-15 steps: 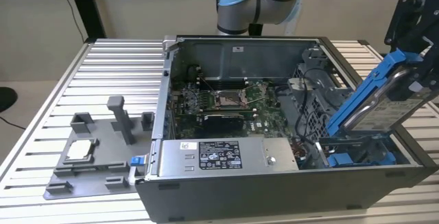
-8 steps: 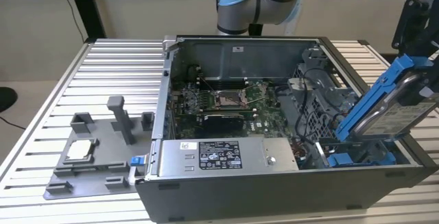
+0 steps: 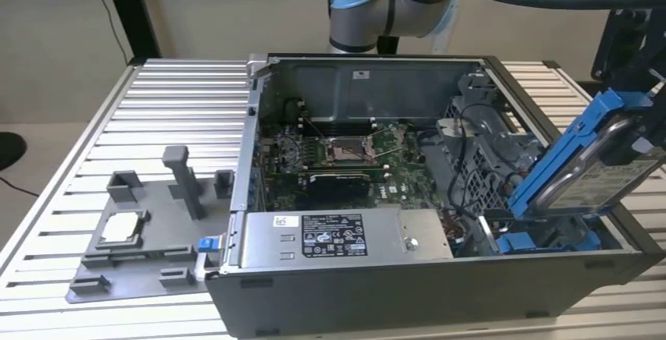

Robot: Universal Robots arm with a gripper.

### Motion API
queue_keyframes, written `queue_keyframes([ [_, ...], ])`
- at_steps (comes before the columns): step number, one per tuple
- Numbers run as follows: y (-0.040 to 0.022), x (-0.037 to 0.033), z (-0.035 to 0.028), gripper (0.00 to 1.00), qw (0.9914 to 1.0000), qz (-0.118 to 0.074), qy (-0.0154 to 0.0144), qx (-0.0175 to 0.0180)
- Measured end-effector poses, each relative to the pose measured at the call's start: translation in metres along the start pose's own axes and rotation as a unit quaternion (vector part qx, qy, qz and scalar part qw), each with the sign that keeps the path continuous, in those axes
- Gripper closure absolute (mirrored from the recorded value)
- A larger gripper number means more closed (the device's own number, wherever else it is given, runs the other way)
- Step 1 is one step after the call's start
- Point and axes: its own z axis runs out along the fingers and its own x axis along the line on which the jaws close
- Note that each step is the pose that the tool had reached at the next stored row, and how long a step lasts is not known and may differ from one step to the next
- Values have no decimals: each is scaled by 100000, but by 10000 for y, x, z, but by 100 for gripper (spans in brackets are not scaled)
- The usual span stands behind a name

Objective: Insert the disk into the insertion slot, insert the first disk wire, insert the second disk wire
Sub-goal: 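Insert the disk into the insertion slot, then insert the first disk wire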

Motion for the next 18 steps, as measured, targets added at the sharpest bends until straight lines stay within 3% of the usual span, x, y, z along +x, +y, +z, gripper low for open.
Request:
queue_keyframes([
  [8,114,11,146,100,99999,186,-9,361],
  [18,127,-8,270,100,99998,242,-2,552],
])
